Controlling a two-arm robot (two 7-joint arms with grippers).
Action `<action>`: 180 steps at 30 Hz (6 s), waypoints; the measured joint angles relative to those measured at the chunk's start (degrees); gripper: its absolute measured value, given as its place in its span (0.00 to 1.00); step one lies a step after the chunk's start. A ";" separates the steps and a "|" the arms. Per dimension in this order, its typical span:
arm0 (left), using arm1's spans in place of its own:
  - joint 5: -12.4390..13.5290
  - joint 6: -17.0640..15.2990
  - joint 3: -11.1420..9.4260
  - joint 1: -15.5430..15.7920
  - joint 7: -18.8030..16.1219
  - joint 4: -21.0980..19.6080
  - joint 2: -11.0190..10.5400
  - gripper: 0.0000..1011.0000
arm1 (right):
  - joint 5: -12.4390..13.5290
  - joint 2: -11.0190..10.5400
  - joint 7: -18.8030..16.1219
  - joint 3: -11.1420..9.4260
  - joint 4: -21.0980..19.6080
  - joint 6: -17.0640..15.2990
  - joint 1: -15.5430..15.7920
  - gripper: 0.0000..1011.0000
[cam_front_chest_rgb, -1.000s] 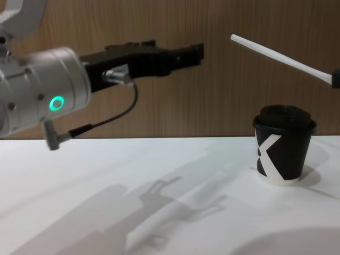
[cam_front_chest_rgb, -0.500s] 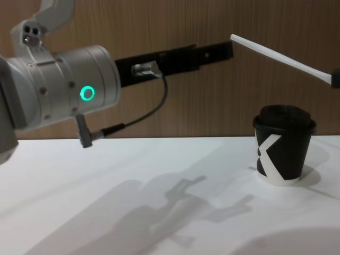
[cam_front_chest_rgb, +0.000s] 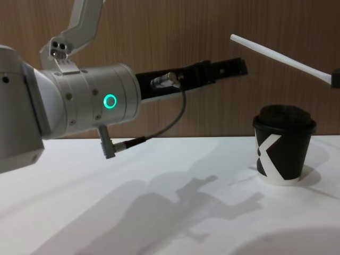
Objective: Pick up the straw with one hand, pass it to the other hand, and insert it into the cup.
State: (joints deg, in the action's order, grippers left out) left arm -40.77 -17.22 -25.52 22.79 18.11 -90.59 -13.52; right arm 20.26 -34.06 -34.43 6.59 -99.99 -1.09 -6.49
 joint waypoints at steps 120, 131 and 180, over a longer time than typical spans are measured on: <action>-29.67 -11.23 5.02 5.56 -1.91 12.97 15.41 0.05 | -0.01 0.00 0.01 -0.01 0.00 0.00 0.00 0.00; -29.67 -11.23 5.03 5.59 -1.89 13.00 15.42 0.01 | -0.01 0.00 0.00 0.00 0.00 -0.01 0.00 0.03; -11.98 1.69 -2.62 8.76 -2.83 6.39 7.99 0.01 | -0.01 0.00 0.00 0.00 0.00 0.00 0.00 0.99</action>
State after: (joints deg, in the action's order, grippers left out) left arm -52.74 -15.53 -28.14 31.55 15.28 -84.20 -5.52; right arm 20.25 -34.05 -34.43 6.58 -99.99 -1.08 -6.49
